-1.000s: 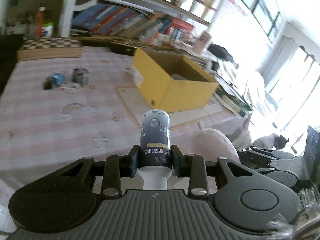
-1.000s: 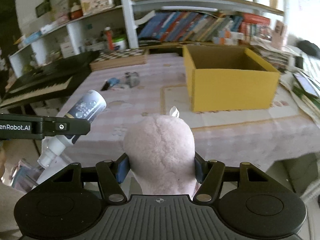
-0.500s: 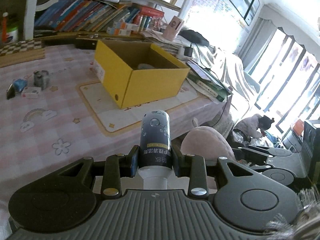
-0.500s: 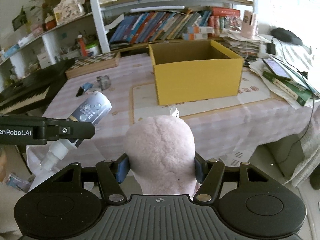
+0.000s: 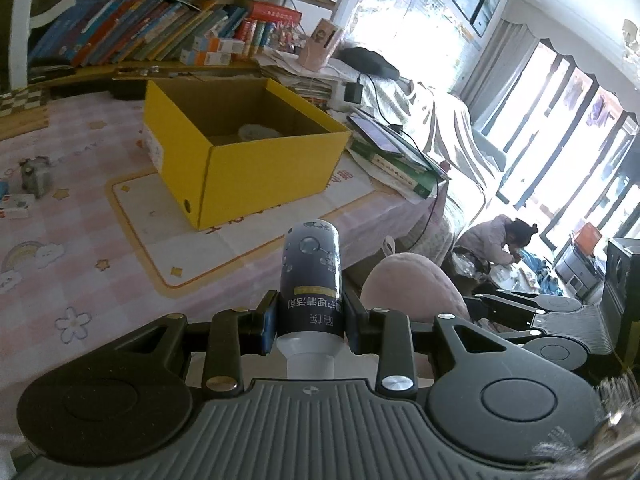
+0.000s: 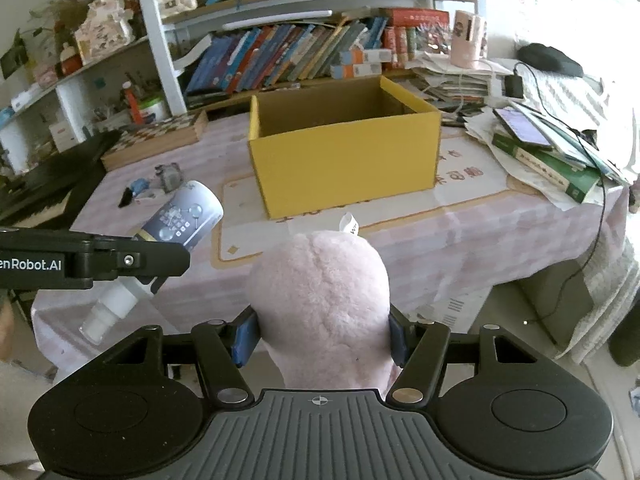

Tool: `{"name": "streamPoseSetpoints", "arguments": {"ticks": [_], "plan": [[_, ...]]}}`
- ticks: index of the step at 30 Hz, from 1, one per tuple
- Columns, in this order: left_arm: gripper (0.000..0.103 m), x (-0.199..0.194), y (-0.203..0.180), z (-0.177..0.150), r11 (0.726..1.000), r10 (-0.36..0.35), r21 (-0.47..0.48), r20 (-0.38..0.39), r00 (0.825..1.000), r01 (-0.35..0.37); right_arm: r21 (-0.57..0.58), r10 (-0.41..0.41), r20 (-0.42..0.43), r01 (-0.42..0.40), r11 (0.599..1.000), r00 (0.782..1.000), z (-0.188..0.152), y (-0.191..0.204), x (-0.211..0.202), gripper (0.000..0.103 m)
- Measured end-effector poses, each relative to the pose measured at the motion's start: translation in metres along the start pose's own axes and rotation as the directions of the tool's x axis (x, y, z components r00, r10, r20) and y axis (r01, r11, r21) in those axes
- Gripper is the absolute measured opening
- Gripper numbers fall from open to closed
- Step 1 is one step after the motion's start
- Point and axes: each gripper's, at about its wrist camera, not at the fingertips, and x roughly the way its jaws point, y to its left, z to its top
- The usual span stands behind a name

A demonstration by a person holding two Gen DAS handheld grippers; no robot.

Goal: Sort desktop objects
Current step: 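Lower the spray bottle with the left gripper while the right lowers the pig into the box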

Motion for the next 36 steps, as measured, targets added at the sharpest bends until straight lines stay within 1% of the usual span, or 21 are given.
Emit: {"name": "streamPoseSetpoints", "arguments": {"ticks": [13,22,26,30,36], "plan": [[0.031,0.043,-0.024,0.016,0.997,-0.065,0.034,-0.050,0.997,0.067,0.054,-0.059,-0.026,0.060,0.997,0.998,0.005,-0.040,0.004,0.063],[0.031,0.069,-0.036,0.040,0.995,-0.087,0.052,-0.051,0.995,0.090,0.065,-0.079,-0.015,0.080,0.995,0.997,0.024,-0.067,0.013,0.063],[0.031,0.081,-0.039,0.058,0.994,-0.082,0.065,-0.031,0.996,0.084,0.064,-0.079,0.006,0.079,0.995,0.997,0.039,-0.080,0.021,0.063],[0.031,0.088,-0.039,0.079,0.996,-0.065,0.060,0.007,0.998,0.064,0.050,-0.066,0.037,0.065,0.997,0.997,0.056,-0.092,0.029,0.063],[0.031,0.091,-0.036,0.115,0.999,-0.022,0.037,0.085,0.996,0.019,0.002,-0.014,0.096,0.014,1.000,0.995,0.095,-0.106,0.041,0.063]]}}
